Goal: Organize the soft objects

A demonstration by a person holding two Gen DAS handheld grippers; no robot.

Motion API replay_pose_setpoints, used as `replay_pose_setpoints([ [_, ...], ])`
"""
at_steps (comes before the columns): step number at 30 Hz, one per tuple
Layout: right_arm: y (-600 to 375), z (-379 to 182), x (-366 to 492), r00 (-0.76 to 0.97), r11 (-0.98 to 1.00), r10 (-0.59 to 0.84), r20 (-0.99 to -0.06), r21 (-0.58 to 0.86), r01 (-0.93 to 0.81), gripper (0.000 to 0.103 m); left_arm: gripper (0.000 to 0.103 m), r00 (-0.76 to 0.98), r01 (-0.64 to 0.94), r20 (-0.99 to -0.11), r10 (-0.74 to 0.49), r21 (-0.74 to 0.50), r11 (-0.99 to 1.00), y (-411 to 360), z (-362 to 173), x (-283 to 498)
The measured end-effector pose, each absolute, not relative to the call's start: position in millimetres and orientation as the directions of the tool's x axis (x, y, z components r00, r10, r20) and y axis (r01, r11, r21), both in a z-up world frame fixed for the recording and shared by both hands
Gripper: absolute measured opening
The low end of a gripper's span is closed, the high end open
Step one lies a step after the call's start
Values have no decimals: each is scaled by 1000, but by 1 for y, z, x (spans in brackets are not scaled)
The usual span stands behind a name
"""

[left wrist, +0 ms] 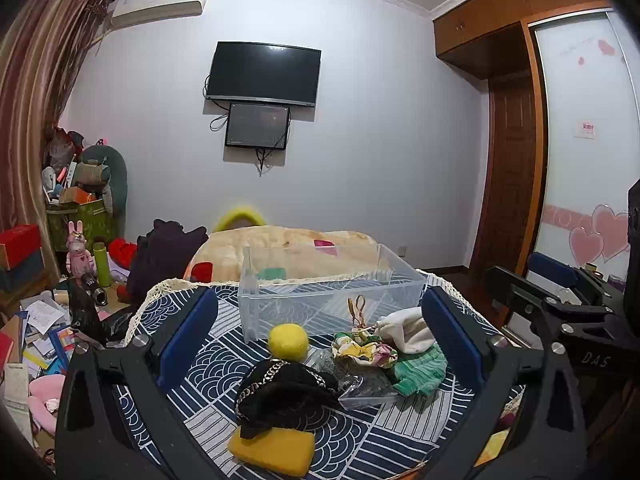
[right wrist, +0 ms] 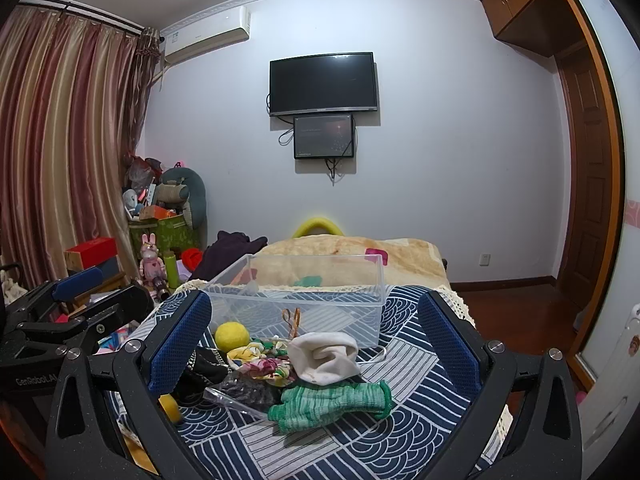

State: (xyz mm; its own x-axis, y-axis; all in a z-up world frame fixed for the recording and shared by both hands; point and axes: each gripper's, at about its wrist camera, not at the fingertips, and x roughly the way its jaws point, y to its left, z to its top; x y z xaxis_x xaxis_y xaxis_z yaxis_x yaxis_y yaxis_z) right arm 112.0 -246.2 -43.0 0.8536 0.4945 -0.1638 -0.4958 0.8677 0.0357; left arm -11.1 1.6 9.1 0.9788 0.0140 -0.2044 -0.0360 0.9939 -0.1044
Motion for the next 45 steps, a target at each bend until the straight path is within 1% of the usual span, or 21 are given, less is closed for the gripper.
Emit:
replay_pose_setpoints([
  [35,-246,-36,110,851,866,497,-169,37,-498,103,103,978,-40,-209,17,-107,993,0,5,-10],
  [40,-244,-42,117,848,867,495,-189,38,-497,103,103,971,-49,-239,22,-109,993,5,-3,-1],
  [45,-241,-58,132,838,867,491,-240,41,-496,103,103,946,-92,-320,47,-126,988,18,-24,23],
])
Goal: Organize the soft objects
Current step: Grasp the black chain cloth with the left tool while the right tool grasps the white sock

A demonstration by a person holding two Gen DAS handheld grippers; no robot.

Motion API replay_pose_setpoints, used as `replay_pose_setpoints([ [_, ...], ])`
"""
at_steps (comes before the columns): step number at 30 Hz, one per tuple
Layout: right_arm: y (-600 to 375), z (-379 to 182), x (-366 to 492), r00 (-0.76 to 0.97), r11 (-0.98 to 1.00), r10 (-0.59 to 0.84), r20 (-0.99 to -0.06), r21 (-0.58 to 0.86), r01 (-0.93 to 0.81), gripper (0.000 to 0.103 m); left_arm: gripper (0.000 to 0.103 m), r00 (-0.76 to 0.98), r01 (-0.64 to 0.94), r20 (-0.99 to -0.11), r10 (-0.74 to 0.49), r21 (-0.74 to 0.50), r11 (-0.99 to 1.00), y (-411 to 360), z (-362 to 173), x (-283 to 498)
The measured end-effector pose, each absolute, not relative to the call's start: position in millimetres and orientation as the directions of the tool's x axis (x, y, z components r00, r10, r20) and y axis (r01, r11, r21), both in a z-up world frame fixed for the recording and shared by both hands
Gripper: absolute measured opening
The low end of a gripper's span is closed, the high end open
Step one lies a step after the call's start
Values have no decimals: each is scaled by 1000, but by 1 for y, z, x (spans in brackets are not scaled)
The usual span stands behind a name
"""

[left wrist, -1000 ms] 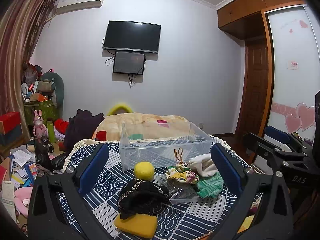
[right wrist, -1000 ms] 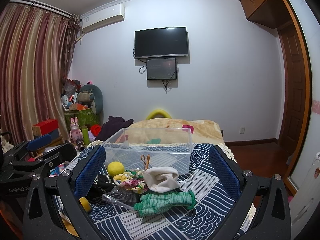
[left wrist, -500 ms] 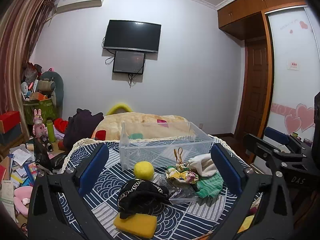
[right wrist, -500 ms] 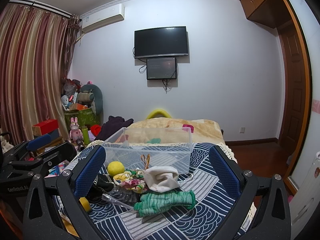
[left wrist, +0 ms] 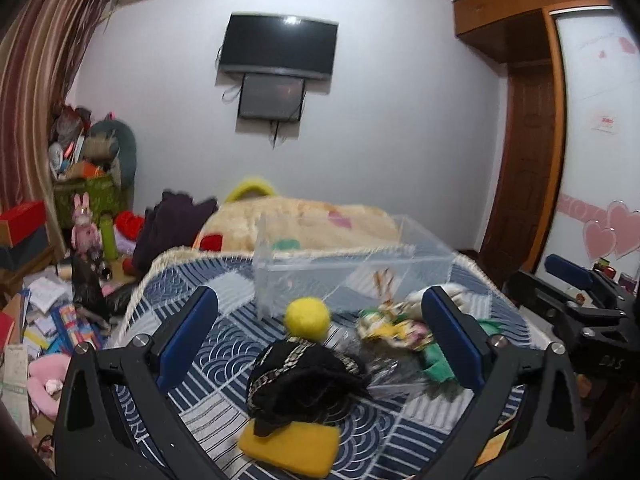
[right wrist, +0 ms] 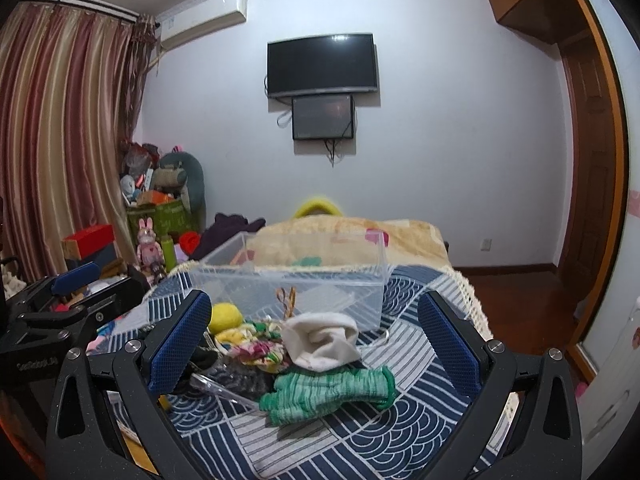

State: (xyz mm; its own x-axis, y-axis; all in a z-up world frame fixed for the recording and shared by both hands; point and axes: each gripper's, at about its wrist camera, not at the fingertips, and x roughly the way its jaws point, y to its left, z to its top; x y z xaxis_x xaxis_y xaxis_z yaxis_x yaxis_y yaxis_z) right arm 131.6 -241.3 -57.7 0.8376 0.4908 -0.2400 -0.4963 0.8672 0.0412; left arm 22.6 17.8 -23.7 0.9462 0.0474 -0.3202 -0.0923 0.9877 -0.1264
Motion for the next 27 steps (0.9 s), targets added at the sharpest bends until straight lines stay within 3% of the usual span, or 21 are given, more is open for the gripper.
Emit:
replay_pose_setpoints([
  [7,-237,-79,152,819,876,470,-328,64,-478,102,103,900,-99,-435,29,-139,985,31,-57,47],
  [14,-227,-91,175,791,879,462,-401,85,-470,87,102,885,-93,-465,22,-129,987,32,-75,56],
  [19,-215,-102,189,759,872,466,-455,88,-482,78,79,867,-53,-497,-40,-173,984,35,-82,63],
  [21,-212,-108,193,740,866,471,-480,94,-491,64,71,862,-39,-503,-62,-188,981,36,-84,65],
  [25,-215,-110,195,718,852,501,-484,130,-507,51,56,859,-8,-503,-98,-205,979,34,-85,66],
  [27,-217,-110,192,715,849,506,-483,130,-513,38,41,856,-4,-507,-105,-210,978,33,-85,66],
])
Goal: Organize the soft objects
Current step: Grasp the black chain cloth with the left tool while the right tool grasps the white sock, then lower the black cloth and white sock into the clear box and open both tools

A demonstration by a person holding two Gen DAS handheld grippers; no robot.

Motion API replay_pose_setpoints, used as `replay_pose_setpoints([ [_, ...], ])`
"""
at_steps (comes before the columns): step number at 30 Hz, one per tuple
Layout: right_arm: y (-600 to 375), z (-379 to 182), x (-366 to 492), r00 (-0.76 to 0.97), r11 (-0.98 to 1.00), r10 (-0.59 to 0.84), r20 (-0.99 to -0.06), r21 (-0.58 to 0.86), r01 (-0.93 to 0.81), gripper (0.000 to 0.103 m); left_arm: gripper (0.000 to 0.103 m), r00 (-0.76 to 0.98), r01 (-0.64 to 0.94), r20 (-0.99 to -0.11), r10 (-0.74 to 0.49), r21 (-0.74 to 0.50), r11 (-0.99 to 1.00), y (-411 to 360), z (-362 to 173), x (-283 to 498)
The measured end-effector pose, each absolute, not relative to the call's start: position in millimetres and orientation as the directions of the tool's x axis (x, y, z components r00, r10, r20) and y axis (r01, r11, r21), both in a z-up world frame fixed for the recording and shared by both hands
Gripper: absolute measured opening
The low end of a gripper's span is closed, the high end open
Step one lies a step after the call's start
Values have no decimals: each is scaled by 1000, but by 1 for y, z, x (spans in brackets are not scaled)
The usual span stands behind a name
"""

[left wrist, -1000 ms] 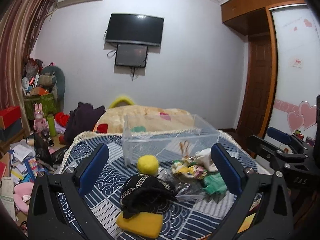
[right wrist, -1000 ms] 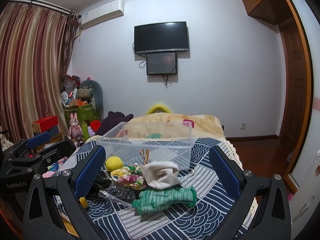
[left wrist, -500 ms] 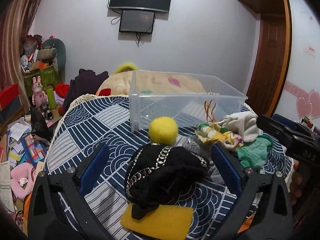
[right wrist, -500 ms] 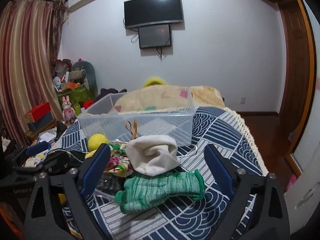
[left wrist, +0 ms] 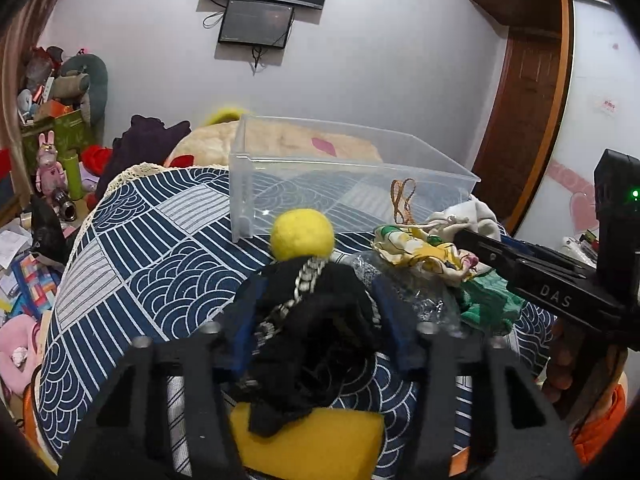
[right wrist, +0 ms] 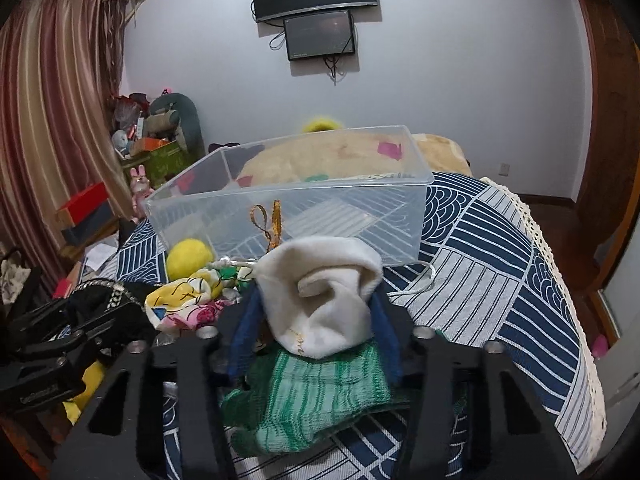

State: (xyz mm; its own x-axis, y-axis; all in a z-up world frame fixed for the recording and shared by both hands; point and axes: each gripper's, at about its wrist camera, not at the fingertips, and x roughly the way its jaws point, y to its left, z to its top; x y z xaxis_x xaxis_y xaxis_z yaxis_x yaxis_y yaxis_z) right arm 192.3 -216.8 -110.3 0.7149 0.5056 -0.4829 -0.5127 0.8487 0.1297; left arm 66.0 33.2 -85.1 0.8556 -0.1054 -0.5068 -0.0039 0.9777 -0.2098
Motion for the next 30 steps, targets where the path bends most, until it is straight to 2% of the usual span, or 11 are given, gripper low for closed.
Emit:
replay_pose_setpoints([
  [5,-218,-108,187,720,851,500,-481,119,-511,23,25,855,-17,-509,-99,-219,976,36,-84,65],
  [8,-221,-103,186,728,855,497,-473,122,-504,19,21,862,-10,-496,-100,-215,977,35,-78,60],
  [22,-241,-66,170,788,865,494,-368,118,-487,18,20,926,27,-364,-103,-207,978,30,-22,41],
  [30,-243,-39,172,815,869,487,-313,79,-489,18,20,947,23,-309,-85,-198,980,41,10,57],
])
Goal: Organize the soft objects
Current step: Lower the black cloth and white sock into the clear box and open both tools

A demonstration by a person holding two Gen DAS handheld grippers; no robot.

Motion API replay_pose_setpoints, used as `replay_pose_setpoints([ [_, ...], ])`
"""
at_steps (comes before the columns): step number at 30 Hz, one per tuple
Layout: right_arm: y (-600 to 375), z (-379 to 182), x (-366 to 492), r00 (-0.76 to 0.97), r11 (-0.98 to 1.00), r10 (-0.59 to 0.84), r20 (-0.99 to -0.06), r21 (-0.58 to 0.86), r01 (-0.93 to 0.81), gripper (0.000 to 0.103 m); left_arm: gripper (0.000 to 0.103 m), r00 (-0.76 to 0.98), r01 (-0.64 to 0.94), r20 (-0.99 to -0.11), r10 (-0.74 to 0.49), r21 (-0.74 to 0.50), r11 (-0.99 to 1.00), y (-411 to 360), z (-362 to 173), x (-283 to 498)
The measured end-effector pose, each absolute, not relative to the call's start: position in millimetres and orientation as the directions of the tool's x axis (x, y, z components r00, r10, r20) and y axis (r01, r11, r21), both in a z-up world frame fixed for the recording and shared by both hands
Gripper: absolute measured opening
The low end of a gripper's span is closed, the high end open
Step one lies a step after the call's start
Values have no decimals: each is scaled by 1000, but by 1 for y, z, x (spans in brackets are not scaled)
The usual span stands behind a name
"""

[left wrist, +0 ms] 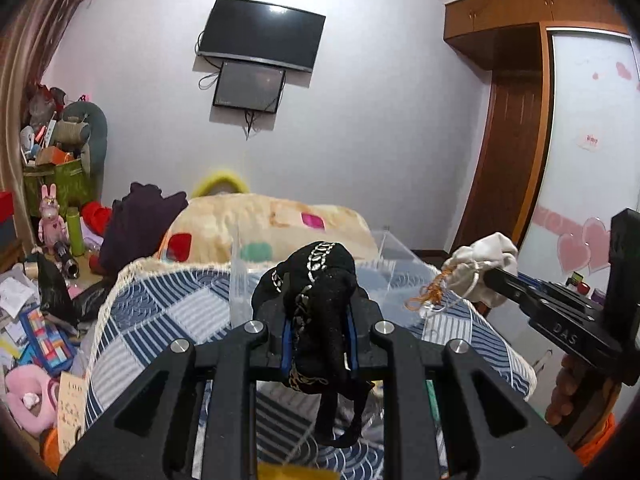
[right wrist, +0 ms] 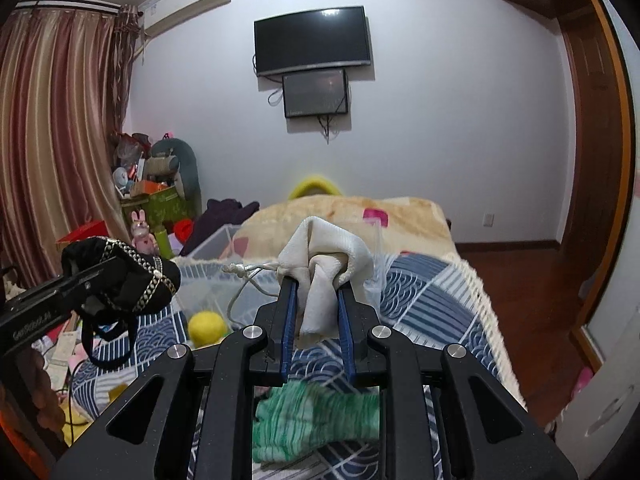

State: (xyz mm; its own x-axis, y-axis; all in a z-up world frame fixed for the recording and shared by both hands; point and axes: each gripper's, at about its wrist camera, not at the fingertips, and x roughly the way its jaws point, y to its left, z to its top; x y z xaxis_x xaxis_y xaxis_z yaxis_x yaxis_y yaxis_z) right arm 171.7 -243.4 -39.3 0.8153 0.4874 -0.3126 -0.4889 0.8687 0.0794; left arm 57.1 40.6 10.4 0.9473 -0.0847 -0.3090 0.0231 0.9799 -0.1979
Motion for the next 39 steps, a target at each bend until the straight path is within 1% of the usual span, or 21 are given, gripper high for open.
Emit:
replay_pose_setpoints([
  [9,-235,-11,186,838,869,489,-244,46,-493,18,20,952,12,-301,-55,-142,990,46,38,85],
  [12,-228,-9,190,835,866,492,-244,37,-499,18,20,952,8,-304,-46,-125,992,46,43,96],
  [15,-220,-10,198,833,864,491,-255,24,-502,18,20,943,7,-330,-49,-128,992,48,43,111],
  [18,-215,-15,208,823,861,494,-282,27,-508,18,20,929,0,-368,-48,-131,991,52,38,130],
  [24,-201,-31,233,803,863,479,-356,21,-505,18,20,901,-30,-433,-13,-92,995,53,20,164],
  [31,-186,-52,256,764,862,446,-466,-8,-508,18,20,846,-41,-532,-26,-112,993,62,0,201],
  [35,-183,-59,266,726,851,450,-520,2,-526,18,20,802,-35,-597,-28,-94,995,60,-16,217],
  [39,-175,-64,273,701,841,438,-563,-19,-540,18,21,781,-9,-623,-38,-73,997,53,-28,221],
])
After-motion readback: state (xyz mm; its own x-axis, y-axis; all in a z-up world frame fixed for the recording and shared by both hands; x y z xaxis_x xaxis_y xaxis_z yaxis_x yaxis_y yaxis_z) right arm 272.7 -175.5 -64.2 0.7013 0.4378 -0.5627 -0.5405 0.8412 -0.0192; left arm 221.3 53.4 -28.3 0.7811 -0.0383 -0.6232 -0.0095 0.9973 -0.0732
